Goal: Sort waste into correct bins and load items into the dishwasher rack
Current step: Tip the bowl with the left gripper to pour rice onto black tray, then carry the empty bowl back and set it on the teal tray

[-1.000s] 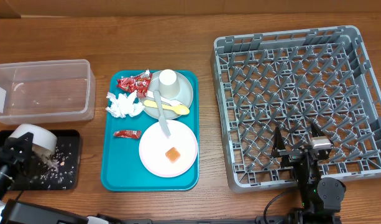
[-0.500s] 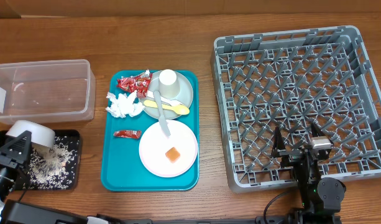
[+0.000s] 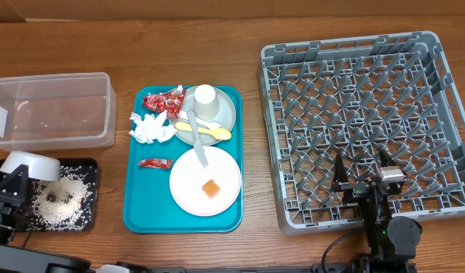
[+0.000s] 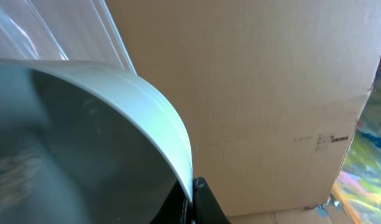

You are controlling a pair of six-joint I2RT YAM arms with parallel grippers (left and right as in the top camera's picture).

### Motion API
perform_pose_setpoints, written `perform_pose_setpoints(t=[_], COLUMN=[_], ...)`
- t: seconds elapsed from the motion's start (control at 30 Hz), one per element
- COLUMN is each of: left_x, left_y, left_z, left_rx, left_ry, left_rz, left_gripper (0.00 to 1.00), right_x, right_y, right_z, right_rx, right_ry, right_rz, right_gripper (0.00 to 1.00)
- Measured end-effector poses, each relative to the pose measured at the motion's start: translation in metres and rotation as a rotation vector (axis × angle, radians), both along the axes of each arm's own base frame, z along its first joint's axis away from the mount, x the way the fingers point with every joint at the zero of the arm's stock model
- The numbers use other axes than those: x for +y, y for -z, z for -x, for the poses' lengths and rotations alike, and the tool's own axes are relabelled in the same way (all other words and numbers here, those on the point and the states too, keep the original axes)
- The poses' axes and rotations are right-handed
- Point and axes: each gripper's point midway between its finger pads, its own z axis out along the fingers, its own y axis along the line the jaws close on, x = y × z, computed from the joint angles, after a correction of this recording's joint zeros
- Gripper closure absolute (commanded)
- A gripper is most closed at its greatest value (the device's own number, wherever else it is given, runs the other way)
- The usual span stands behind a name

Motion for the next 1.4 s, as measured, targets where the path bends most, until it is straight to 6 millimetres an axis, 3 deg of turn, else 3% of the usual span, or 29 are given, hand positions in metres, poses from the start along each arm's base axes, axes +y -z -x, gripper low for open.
perform_pose_setpoints(t=[0.23,0.63,0.83,0.93,1.1,1.27,1.4], left_x=[0.004,0.001,-0.011,-0.031,-0.083,-0.158,-0.201], left_y=[0.010,0.012,0.009,-0.004,-0.056,-0.115,-0.117], left_z=[0.001,0.001,-0.001,-0.012,-0.041,-0.055,-0.050], left_rx=[0.004,0.008,0.038,0.099,0.163,0.207,0.283], left_ry=[-0.006,-0.005,0.015,0.078,0.252,0.415,0.520], left_rz=[0.044,0.069,0.125,0.070,-0.220,-0.555,-0.702], left_gripper=[0.96,0.96,0.96,0.96,0.96,0.96,0.96], right_x=[0.000,0.000,0.000,0.000,0.000,0.000,0.000], right_y=[0.000,0.000,0.000,0.000,0.000,0.000,0.000], right_z=[0.000,0.000,0.000,0.000,0.000,0.000,0.000], right_rx=[0.000,0.000,0.000,0.000,0.000,0.000,0.000], right_ry=[-0.001,0.000,0.000,0.000,0.000,0.000,-0.001], right_rz=[0.000,0.001,0.000,0.000,0.001,0.000,0.000], right_gripper=[0.00,0.00,0.00,0.00,0.00,0.00,0.00])
